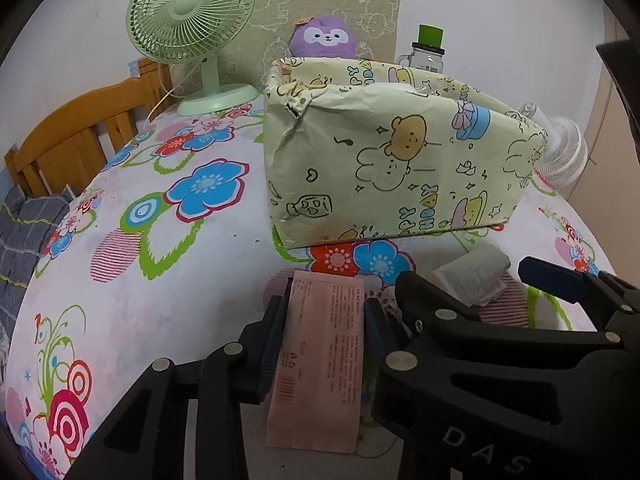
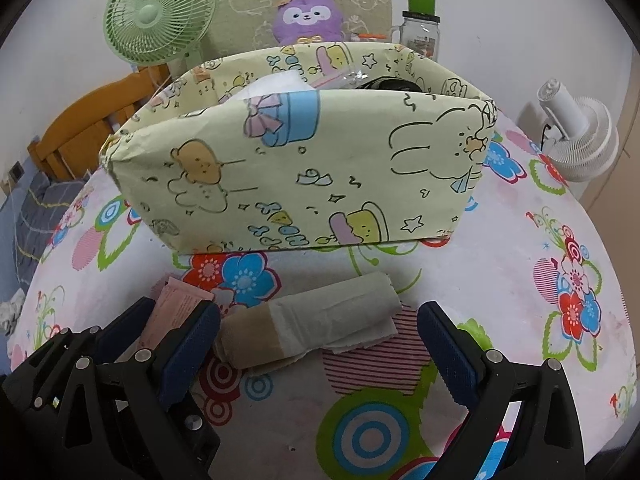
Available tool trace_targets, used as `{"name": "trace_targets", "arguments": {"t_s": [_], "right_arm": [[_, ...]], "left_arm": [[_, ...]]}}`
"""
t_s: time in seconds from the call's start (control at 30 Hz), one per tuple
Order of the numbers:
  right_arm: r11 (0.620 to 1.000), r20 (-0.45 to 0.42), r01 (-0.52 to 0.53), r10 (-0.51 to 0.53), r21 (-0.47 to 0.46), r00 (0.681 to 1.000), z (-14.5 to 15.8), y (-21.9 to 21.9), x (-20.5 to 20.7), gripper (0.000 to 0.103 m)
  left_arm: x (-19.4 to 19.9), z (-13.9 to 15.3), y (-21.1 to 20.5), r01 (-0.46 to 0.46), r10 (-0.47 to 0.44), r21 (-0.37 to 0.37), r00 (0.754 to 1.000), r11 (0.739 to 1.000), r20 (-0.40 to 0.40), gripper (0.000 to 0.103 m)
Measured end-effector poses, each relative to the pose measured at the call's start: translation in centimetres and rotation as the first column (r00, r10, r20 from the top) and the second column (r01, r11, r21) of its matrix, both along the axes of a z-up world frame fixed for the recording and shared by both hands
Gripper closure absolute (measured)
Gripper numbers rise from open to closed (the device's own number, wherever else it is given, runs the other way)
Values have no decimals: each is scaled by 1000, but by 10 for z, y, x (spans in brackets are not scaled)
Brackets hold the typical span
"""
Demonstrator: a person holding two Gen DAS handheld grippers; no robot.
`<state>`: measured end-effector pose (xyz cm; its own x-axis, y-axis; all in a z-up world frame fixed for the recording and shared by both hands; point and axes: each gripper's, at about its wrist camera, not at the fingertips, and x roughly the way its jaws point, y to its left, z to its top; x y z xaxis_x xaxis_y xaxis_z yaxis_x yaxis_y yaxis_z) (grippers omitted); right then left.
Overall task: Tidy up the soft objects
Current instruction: 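Close the left tool on the pink paper pack, then close the right tool on the rolled white towel beside the pink pack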
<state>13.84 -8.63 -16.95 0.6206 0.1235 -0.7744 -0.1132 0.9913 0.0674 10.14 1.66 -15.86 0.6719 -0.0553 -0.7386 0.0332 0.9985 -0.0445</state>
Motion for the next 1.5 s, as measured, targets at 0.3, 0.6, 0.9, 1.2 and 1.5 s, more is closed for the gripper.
{"name": "trace_targets", "arguments": {"t_s": [0.3,0.6,0.9,1.2,1.5], "right_arm": [[999,-2,41,-41,-6,999,3,-8,7,3],[997,-48,54,-52,53,997,-7,-10,16,5],[998,-32,31,-29,59,999,-5,-5,14,10],[999,-24,30,-29,42,999,-4,-3,8,32],[1000,-15,3,-3,8,1000,-4,8,7,39]], "left_arm": [[11,2,-9,13,-13,20,1000,1000,6,63],[14,-2,-13,20,-20,36,1000,999,-4,63],[14,-2,-13,17,-17,35,1000,999,-3,63],[7,0,-6,14,-14,47,1000,999,-6,63],[3,-1,-2,-13,14,60,1000,998,-11,63]]}}
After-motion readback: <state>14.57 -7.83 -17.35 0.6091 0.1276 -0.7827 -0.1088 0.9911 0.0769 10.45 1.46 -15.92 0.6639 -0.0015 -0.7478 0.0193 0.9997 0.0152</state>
